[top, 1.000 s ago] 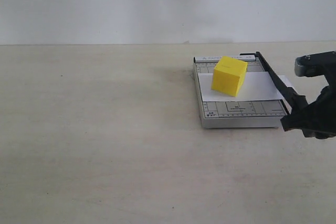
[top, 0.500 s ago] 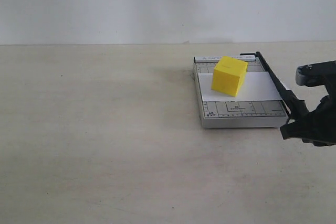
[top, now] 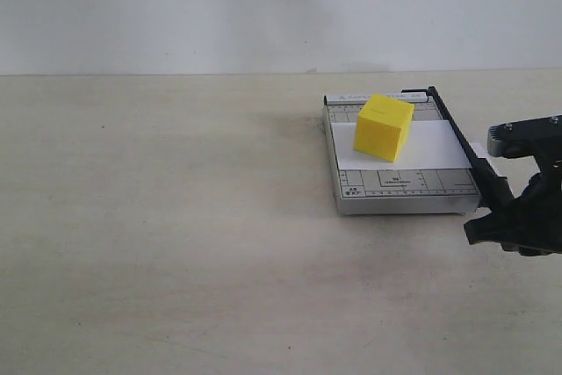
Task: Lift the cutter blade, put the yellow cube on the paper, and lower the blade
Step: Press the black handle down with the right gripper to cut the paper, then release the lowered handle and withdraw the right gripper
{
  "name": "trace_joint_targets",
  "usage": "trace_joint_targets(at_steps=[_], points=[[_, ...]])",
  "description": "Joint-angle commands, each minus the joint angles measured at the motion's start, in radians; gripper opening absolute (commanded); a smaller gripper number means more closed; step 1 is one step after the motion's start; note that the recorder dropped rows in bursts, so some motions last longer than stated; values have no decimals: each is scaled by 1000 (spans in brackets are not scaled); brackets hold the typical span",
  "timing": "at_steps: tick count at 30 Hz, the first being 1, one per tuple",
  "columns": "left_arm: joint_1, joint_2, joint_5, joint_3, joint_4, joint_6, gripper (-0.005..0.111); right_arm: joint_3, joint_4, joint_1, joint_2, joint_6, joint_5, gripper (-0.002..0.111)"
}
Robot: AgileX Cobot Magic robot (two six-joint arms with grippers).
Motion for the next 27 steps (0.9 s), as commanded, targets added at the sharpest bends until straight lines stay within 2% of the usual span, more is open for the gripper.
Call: trace_joint_targets(at_steps=[1, 4, 6, 8, 11, 13, 21, 27], points=[[-4, -2, 4, 4, 3, -8, 60, 29, 16, 10, 23, -45, 113, 0], [-4, -2, 4, 4, 3, -8, 60, 29, 18, 10, 23, -45, 110, 1], [-4, -2, 4, 4, 3, -8, 60, 29, 21, 10, 23, -52, 110, 6], [-4, -2, 4, 4, 3, -8, 60, 29, 27, 10, 21, -57, 110, 18], [-4, -2, 6, 4, 3, -8, 60, 29, 45, 10, 21, -79, 112, 46], [-4, -2, 4, 4, 3, -8, 60, 29, 58, 10, 21, -79, 113, 60], [-4, -2, 4, 4, 3, -8, 60, 29, 73, 10, 7, -79, 107, 56], [-4, -2, 2, 4, 3, -8, 60, -9, 73, 10, -140, -75, 78, 56]])
